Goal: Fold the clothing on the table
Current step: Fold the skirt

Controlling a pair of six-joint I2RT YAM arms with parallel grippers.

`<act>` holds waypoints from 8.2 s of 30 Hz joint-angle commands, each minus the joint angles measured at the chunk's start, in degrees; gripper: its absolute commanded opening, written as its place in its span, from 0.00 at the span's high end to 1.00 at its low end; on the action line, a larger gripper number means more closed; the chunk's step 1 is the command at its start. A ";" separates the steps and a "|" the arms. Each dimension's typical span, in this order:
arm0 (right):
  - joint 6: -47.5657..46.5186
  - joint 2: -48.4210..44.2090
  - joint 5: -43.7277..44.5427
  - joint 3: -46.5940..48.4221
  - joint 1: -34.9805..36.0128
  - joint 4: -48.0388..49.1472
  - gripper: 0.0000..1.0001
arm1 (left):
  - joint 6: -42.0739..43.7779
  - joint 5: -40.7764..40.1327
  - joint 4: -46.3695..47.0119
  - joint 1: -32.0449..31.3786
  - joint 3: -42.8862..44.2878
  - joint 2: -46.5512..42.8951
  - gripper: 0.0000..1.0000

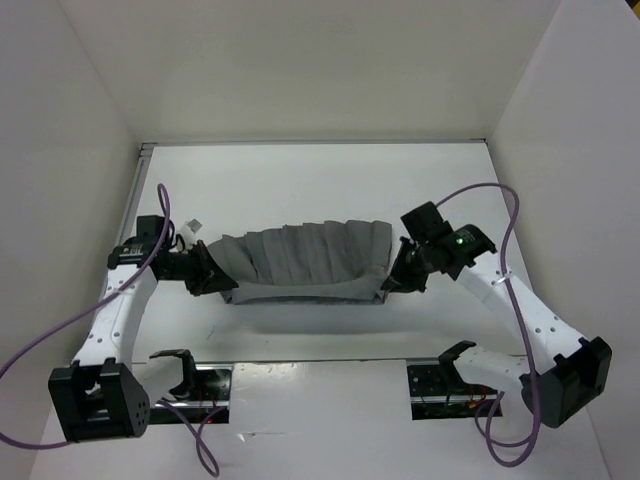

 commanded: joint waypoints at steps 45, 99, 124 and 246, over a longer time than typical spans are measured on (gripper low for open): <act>-16.46 22.29 7.02 14.20 -13.00 19.19 0.24 | -2.95 -3.83 24.13 2.19 5.65 18.05 0.39; -25.41 30.28 -15.58 20.33 -7.37 20.60 0.46 | -7.16 -32.84 22.72 -10.39 3.53 40.62 0.94; -35.71 59.28 -24.20 40.44 5.20 16.29 0.65 | -3.12 -27.14 18.76 -10.39 14.52 35.71 1.00; -16.53 29.39 2.53 30.34 -13.97 18.74 0.43 | -6.73 -19.04 18.15 -30.90 57.34 50.65 0.52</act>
